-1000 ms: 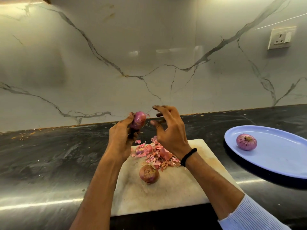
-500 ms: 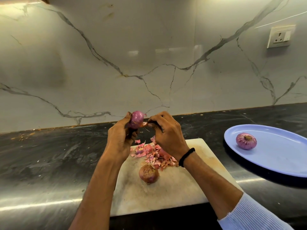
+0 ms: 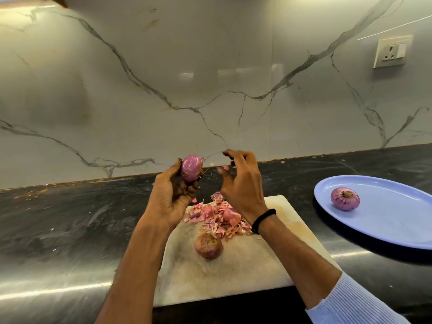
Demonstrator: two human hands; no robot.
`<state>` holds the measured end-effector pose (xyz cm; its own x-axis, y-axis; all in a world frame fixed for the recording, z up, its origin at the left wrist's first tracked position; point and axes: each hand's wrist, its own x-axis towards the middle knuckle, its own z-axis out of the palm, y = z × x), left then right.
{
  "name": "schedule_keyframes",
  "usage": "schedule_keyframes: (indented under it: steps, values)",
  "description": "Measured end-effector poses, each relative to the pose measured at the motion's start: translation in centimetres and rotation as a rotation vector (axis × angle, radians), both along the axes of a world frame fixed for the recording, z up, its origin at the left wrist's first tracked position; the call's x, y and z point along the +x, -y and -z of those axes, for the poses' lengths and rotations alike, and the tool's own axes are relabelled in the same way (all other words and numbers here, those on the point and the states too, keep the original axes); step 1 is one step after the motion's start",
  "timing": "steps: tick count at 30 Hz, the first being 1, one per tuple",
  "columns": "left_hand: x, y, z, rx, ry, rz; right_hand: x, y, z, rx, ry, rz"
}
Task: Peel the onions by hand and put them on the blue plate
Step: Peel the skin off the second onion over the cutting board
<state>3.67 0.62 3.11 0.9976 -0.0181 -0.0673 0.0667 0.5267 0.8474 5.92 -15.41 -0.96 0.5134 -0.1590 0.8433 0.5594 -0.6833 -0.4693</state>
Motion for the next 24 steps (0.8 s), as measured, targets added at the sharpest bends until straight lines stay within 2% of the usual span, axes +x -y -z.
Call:
schedule_keyframes:
  steps: [4, 12, 24]
  values:
    - [-0.15, 0.43, 0.12, 0.058, 0.023, 0.009, -0.26, -0.53, -0.28, -0.007, 0.107, -0.127]
    - [-0.55, 1.02, 0.12, 0.102, 0.024, 0.017, 0.05, -0.49, 0.0, -0.015, 0.185, -0.112]
    - [-0.31, 0.16, -0.08, -0.053, -0.019, 0.052, 0.41, -0.5, 0.49, -0.094, 0.13, -0.065]
